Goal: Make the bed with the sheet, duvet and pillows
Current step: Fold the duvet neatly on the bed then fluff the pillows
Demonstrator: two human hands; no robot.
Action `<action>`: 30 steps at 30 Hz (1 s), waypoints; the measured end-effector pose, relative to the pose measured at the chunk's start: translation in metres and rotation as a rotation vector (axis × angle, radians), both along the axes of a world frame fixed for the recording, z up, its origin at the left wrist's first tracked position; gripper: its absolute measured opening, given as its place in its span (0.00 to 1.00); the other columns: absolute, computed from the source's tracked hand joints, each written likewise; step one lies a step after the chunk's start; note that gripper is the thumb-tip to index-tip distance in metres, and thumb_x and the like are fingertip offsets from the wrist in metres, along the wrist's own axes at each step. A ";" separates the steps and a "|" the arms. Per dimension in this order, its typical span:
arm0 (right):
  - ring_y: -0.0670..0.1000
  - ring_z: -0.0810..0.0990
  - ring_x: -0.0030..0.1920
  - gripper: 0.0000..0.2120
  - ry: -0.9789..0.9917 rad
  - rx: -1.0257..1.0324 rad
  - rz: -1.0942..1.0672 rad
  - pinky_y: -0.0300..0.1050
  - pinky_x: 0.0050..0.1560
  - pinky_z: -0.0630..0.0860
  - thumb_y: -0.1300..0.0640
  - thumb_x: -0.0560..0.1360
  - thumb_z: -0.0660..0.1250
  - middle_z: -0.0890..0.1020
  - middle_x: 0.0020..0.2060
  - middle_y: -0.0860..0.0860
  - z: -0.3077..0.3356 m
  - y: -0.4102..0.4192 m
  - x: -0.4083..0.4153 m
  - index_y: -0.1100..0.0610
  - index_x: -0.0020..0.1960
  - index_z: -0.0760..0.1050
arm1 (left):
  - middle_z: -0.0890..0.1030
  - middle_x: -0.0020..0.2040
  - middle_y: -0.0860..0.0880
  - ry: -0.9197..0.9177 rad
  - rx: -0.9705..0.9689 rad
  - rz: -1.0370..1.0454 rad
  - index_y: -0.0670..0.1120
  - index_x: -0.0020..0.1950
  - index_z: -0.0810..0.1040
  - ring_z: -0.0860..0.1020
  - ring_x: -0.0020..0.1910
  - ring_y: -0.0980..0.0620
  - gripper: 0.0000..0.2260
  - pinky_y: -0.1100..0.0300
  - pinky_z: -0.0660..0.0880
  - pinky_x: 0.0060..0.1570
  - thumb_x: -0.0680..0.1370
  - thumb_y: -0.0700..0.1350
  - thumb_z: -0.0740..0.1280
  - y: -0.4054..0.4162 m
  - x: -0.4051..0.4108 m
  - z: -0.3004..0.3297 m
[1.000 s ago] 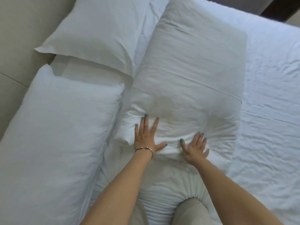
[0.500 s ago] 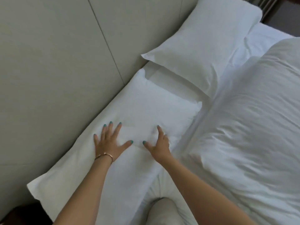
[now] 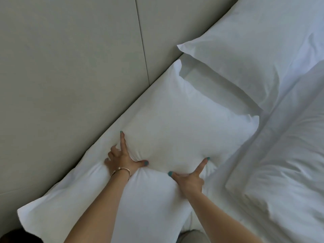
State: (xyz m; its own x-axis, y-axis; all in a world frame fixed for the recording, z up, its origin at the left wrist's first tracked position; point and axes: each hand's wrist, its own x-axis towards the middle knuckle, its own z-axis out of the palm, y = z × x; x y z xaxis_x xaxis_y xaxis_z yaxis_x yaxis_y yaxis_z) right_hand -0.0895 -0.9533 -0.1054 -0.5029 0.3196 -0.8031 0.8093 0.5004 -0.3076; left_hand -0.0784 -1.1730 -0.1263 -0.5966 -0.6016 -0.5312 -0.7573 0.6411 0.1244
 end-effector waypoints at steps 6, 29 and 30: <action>0.58 0.71 0.48 0.73 -0.001 0.028 0.029 0.51 0.60 0.72 0.40 0.57 0.82 0.63 0.63 0.66 -0.015 -0.002 -0.006 0.36 0.68 0.19 | 0.67 0.59 0.44 -0.036 0.021 -0.053 0.68 0.72 0.33 0.71 0.59 0.42 0.63 0.45 0.67 0.56 0.51 0.71 0.75 -0.004 -0.011 -0.011; 0.57 0.84 0.52 0.26 0.700 -0.874 -0.593 0.55 0.51 0.81 0.53 0.65 0.80 0.84 0.53 0.54 0.256 0.169 -0.061 0.55 0.61 0.78 | 0.76 0.64 0.55 1.153 0.513 0.053 0.49 0.70 0.72 0.75 0.62 0.57 0.41 0.60 0.72 0.63 0.59 0.53 0.81 0.141 -0.101 0.286; 0.58 0.84 0.54 0.27 0.703 -0.916 -0.583 0.56 0.53 0.80 0.51 0.66 0.78 0.84 0.55 0.54 0.265 0.183 -0.063 0.54 0.63 0.77 | 0.76 0.64 0.55 1.196 0.530 0.018 0.48 0.70 0.72 0.75 0.62 0.58 0.40 0.63 0.72 0.63 0.60 0.51 0.81 0.156 -0.106 0.299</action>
